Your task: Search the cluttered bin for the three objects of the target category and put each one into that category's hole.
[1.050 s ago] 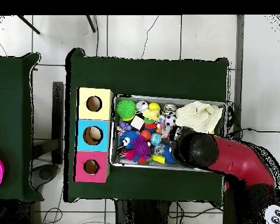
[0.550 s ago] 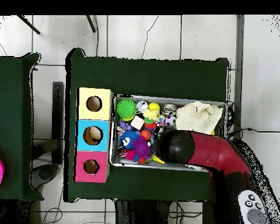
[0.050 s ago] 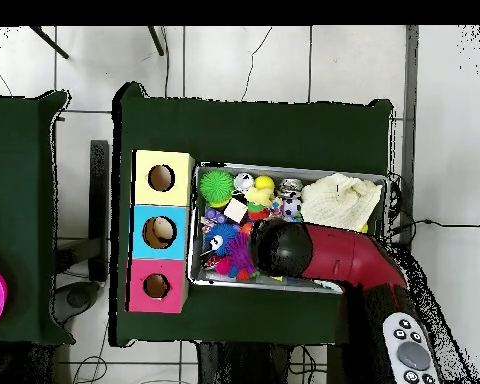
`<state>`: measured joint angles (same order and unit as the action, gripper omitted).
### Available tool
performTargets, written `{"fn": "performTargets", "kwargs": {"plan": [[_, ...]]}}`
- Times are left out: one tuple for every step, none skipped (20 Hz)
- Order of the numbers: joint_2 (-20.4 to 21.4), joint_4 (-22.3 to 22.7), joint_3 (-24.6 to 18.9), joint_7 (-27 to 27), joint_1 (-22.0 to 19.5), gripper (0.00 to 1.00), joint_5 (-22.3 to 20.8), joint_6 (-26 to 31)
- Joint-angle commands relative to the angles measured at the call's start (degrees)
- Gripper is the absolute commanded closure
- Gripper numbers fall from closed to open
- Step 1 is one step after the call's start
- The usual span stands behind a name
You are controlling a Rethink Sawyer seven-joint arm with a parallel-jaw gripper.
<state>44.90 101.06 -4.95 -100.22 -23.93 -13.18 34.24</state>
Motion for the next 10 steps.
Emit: {"fn": "performTargets", "kwargs": {"plan": [[-3.63,-3.49,0.38,-9.00,-0.02,0.00,1.85,-0.84],[-3.84,-3.86,0.47,-9.02,0.07,0.00,1.89,-0.73],[-4.08,-4.10,0.57,-9.04,0.15,0.00,1.88,-0.92],[-4.38,-4.60,0.60,-8.95,0.23,0.00,1.95,-0.78],[-4.73,-5.15,0.63,-8.87,0.30,0.00,1.93,-0.79],[-5.18,-5.96,0.56,-8.78,0.41,0.00,2.00,-0.53],[-5.69,-6.95,0.46,-8.56,0.51,0.00,1.97,-0.32],[-6.17,-7.96,0.36,-8.37,0.64,0.00,2.05,0.19],[-6.66,-8.98,0.22,-8.04,0.70,0.00,2.09,0.70],[-7.07,-9.94,0.18,-7.85,0.85,0.00,2.11,1.20]]}}
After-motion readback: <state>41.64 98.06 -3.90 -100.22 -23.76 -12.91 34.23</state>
